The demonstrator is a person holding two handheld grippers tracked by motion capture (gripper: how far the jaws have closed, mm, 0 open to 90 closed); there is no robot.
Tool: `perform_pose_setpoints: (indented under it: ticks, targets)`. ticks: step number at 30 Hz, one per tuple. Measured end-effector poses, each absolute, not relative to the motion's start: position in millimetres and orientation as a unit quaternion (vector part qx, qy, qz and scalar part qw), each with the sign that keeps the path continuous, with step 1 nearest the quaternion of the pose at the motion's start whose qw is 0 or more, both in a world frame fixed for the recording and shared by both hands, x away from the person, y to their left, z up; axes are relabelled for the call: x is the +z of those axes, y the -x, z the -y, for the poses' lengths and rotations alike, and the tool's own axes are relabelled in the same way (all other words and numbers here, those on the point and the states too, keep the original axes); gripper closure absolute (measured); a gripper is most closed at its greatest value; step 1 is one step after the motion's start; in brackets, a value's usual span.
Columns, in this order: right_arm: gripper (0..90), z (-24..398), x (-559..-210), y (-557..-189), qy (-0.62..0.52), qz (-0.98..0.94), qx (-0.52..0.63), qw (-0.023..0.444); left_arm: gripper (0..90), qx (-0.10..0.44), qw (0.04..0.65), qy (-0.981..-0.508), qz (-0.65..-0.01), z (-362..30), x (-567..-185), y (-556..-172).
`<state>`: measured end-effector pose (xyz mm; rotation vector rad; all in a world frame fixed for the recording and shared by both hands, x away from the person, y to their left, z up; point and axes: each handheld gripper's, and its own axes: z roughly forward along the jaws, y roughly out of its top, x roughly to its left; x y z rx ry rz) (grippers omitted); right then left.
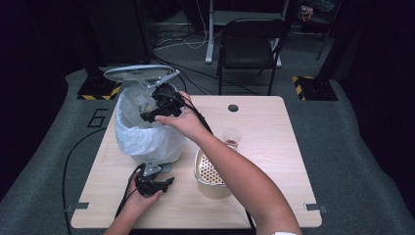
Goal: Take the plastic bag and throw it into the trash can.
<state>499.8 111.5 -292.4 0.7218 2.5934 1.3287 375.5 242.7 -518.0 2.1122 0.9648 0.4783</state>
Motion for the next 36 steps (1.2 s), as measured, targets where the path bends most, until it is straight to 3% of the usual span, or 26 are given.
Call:
perform_pose_setpoints:
  ticks: [11,19,25,36]
  targets:
    - [20.7,-108,-290,-498,-0.237,-0.86,0.445,0.08,34.1,0.187,0.376,-0.825,-0.377,-243,-518,-375]
    - [32.0,-92,-277,-485,-0.224,-0.859,0.45,0.096,34.1,0.193,0.38,-0.821,-0.379,-242,-519,-376]
    - [36.5,-64,-268,-470,-0.22,-0.858,0.452,0.105,34.2,0.19,0.38,-0.823,-0.378,-242,-519,-376]
    - [37.0,-6,-268,-464,-0.239,-0.852,0.447,0.129,34.1,0.174,0.388,-0.808,-0.408,-239,-521,-372]
